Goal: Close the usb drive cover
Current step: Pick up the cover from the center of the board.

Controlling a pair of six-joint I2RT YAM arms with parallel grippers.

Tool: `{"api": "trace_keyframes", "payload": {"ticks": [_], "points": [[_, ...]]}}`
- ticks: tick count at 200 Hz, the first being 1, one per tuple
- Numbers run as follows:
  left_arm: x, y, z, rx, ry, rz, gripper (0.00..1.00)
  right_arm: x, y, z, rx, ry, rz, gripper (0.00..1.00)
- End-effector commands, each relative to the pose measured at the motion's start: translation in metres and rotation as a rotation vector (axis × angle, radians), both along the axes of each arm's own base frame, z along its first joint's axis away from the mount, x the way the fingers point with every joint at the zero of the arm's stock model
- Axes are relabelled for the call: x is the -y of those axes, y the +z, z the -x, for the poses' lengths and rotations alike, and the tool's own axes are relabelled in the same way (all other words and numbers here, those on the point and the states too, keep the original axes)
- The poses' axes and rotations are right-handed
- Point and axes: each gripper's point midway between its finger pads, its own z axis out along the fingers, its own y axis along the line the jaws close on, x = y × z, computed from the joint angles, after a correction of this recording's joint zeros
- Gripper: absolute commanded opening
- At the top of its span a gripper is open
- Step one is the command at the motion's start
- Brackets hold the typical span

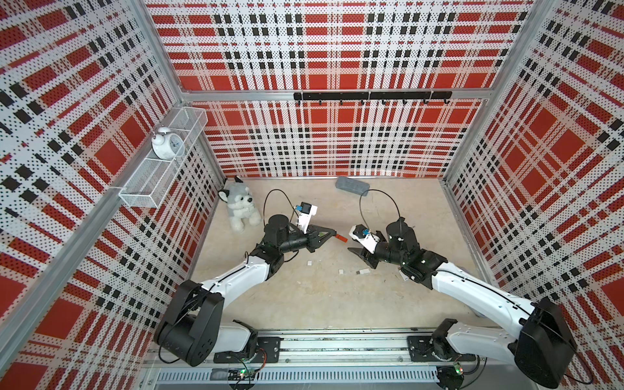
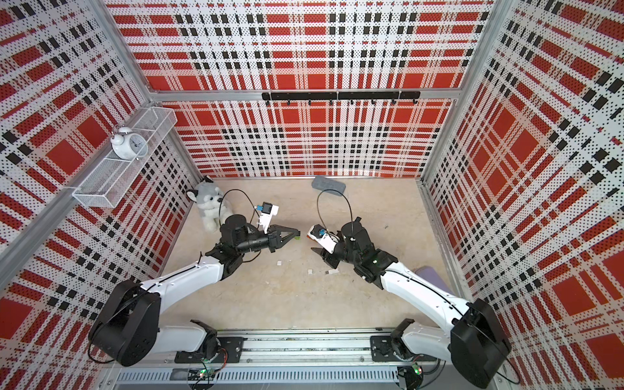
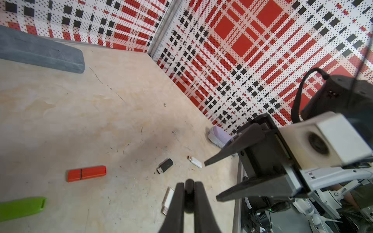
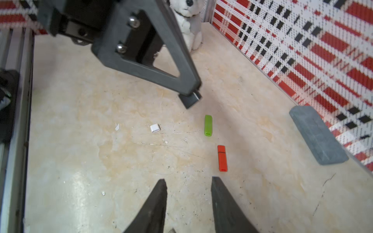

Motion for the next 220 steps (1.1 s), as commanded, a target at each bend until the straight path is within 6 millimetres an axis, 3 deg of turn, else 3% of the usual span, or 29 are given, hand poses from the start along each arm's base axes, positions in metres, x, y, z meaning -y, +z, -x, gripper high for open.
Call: {"api": "trace_keyframes", "payload": {"ticks": [1, 23, 61, 103, 160, 175, 220], "points": [[0.01, 0.012, 0.006, 0.038, -0.056, -0.014, 0.08, -0.012, 0.008, -0.003, 0.216, 0.065, 0.084, 0.42], [0.014, 0.013, 0.007, 0.031, -0.074, -0.02, 0.08, -0.019, 0.018, -0.014, 0.277, 0.038, 0.081, 0.43], [0.016, 0.016, 0.008, 0.033, -0.08, -0.026, 0.08, -0.016, 0.023, -0.029, 0.343, -0.019, 0.105, 0.45], [0.02, 0.016, 0.01, 0.027, -0.093, -0.033, 0.08, -0.022, 0.034, -0.027, 0.37, 0.005, 0.066, 0.44], [0.023, 0.016, 0.01, 0.019, -0.106, -0.034, 0.07, -0.033, 0.03, -0.028, 0.353, 0.045, 0.062, 0.37], [0.023, 0.016, 0.009, 0.02, -0.104, -0.035, 0.07, -0.034, 0.032, -0.027, 0.357, 0.047, 0.056, 0.3], [0.024, 0.014, 0.008, 0.014, -0.1, -0.038, 0.07, -0.033, 0.03, -0.027, 0.355, 0.048, 0.063, 0.28]]}}
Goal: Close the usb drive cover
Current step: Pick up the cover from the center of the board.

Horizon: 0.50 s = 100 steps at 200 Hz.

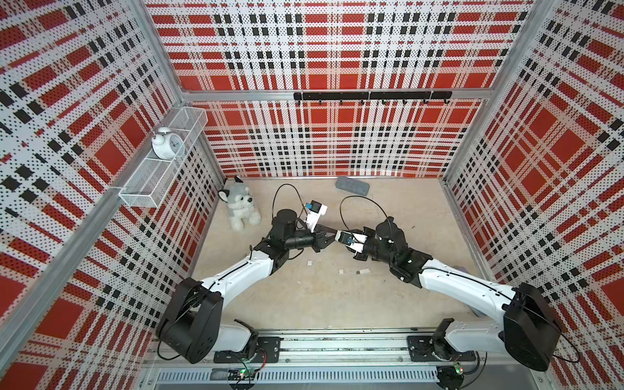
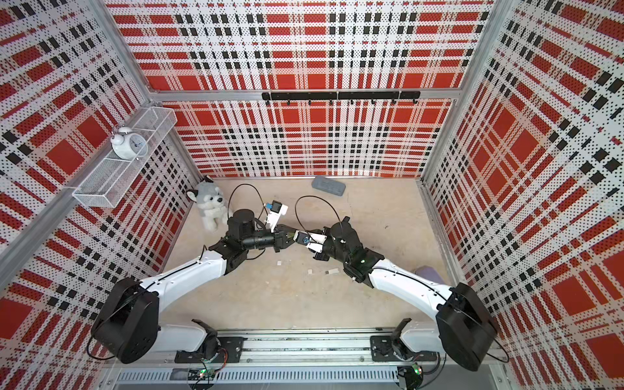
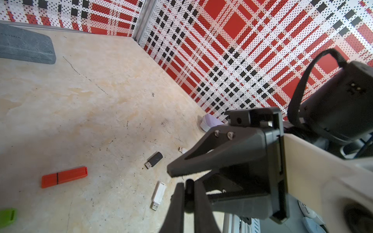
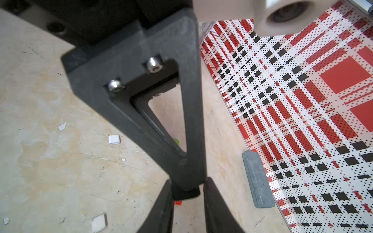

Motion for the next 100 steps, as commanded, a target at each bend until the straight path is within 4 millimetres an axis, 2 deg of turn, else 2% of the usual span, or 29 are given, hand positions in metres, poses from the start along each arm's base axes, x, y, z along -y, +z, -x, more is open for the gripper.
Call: {"api": "trace_keyframes", "payload": {"ticks": [1, 57, 91, 100], "points": [[0.0052, 0.0082, -0.0006, 0.025, -0.02, 0.006, 0.07, -0.0061, 0.0148, -0.0006, 0.026, 0.015, -0.032, 0.28], [0.0059, 0.0068, -0.0007, 0.02, -0.021, 0.004, 0.07, -0.0073, 0.0148, -0.0016, 0.015, 0.01, -0.039, 0.11], [0.0065, 0.0044, -0.0008, 0.012, -0.025, 0.0, 0.12, -0.0064, 0.0154, -0.0011, 0.018, 0.008, -0.041, 0.11], [0.0061, 0.0032, -0.0011, 0.009, -0.024, -0.002, 0.15, -0.0063, 0.0157, -0.0011, 0.019, 0.008, -0.04, 0.11]]}}
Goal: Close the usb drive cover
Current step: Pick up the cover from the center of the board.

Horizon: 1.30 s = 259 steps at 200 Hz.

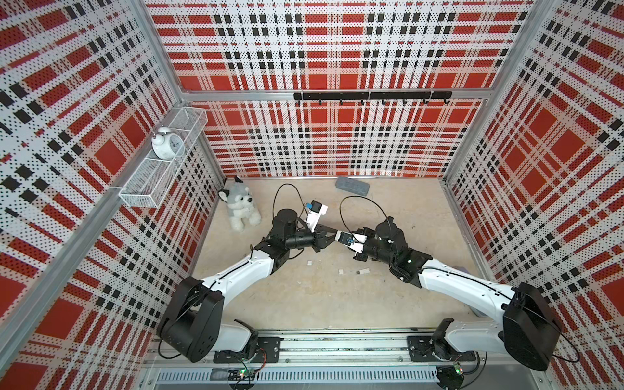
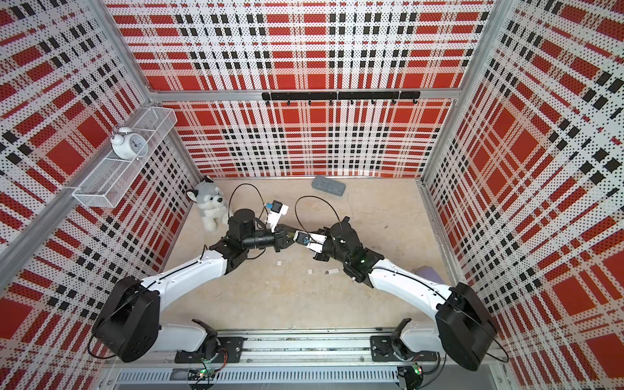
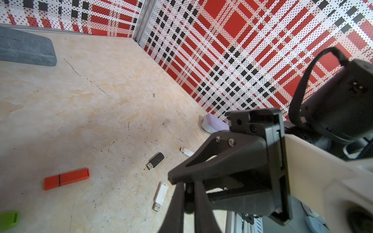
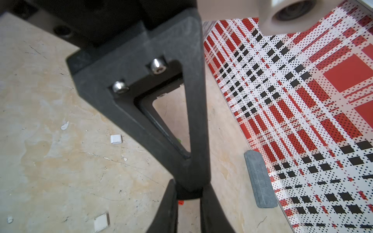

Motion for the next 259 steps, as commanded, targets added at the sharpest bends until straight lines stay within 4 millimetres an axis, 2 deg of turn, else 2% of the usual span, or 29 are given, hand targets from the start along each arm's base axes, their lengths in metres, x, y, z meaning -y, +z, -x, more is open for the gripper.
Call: {"api": "trace_keyframes", "payload": {"ticks": [1, 12, 36, 51, 60, 76, 86, 105, 122, 144, 164, 188, 211, 223, 238, 259], "points": [[0.005, 0.004, 0.0, 0.006, -0.023, 0.001, 0.16, -0.005, 0.018, -0.003, 0.03, 0.002, -0.04, 0.11], [0.006, 0.003, 0.001, 0.004, -0.025, 0.0, 0.24, -0.005, 0.017, -0.003, 0.027, 0.0, -0.037, 0.11], [0.006, 0.001, 0.0, -0.003, -0.027, -0.01, 0.25, -0.004, 0.014, -0.005, 0.024, -0.009, -0.028, 0.12], [0.005, 0.001, -0.001, -0.011, -0.022, -0.017, 0.2, -0.004, 0.014, -0.005, 0.02, -0.012, -0.027, 0.12], [0.005, 0.002, -0.002, -0.005, -0.013, -0.018, 0.13, -0.004, 0.013, -0.006, 0.018, -0.014, -0.026, 0.13], [0.004, 0.005, -0.003, 0.006, -0.011, -0.011, 0.11, -0.005, 0.012, -0.004, 0.015, -0.005, -0.022, 0.13], [0.005, 0.005, -0.002, 0.01, -0.016, -0.007, 0.06, -0.006, 0.012, -0.004, 0.015, 0.0, -0.022, 0.14], [0.004, 0.005, -0.004, 0.009, -0.013, -0.008, 0.02, -0.005, 0.011, -0.003, 0.01, 0.0, -0.019, 0.17], [0.002, 0.005, -0.006, 0.012, 0.004, -0.011, 0.01, -0.003, 0.011, -0.003, 0.004, -0.008, -0.02, 0.28], [-0.007, 0.007, -0.012, 0.017, 0.034, -0.011, 0.01, 0.014, 0.007, -0.004, -0.023, -0.097, -0.029, 0.3], [-0.017, 0.009, -0.016, 0.044, 0.062, -0.036, 0.0, 0.045, -0.013, -0.002, -0.115, -0.212, -0.023, 0.32], [-0.031, 0.013, -0.021, 0.08, 0.108, -0.066, 0.0, 0.098, -0.035, -0.015, -0.305, -0.44, -0.039, 0.31], [-0.043, 0.023, -0.023, 0.124, 0.14, -0.064, 0.0, 0.129, -0.072, -0.006, -0.481, -0.494, 0.116, 0.32], [-0.048, 0.028, -0.022, 0.145, 0.151, -0.059, 0.0, 0.138, -0.086, -0.001, -0.522, -0.508, 0.208, 0.32], [-0.054, 0.034, -0.022, 0.169, 0.163, -0.052, 0.0, 0.137, -0.112, 0.016, -0.585, -0.402, 0.337, 0.35], [-0.06, 0.039, -0.021, 0.197, 0.181, -0.039, 0.0, 0.142, -0.131, 0.014, -0.612, -0.397, 0.425, 0.37]]}}
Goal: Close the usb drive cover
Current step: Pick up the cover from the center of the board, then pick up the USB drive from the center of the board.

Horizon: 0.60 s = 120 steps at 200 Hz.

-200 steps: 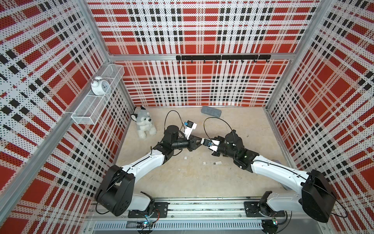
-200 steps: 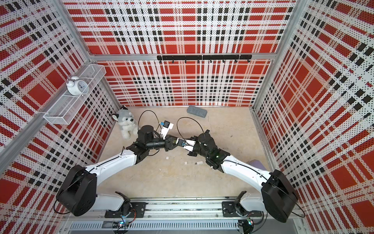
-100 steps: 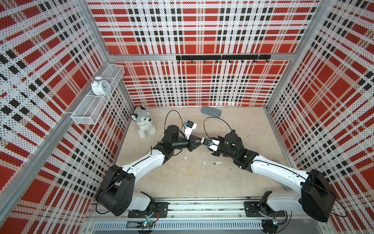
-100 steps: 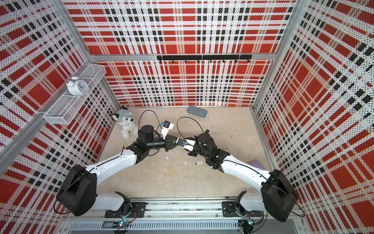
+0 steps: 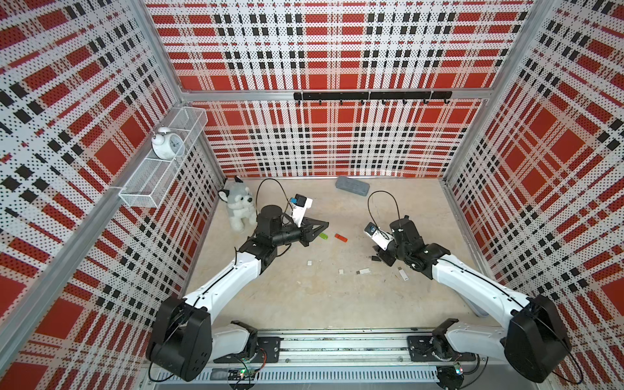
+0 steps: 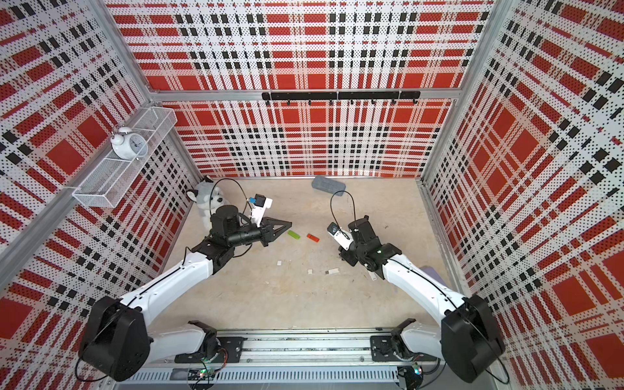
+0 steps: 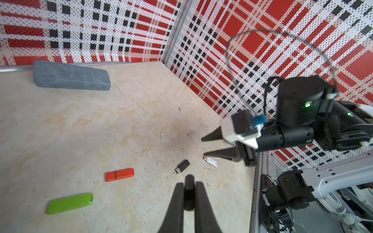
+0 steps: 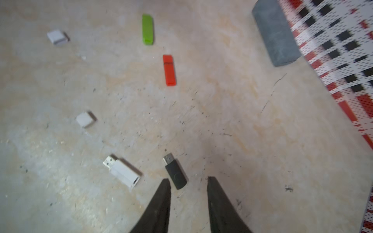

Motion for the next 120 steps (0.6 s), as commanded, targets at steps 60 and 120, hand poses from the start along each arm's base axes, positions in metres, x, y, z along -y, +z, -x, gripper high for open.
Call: {"api": "trace_keyframes", "payload": {"ticks": [60, 120], "points": [[-0.017, 0.008, 0.001, 0.06, 0.033, 0.015, 0.0, 0.01, -0.065, 0.006, -0.34, 0.087, 0.181, 0.42], [-0.019, 0.003, -0.001, 0.042, 0.022, 0.015, 0.0, 0.011, -0.086, -0.007, -0.405, 0.113, 0.199, 0.44]]}}
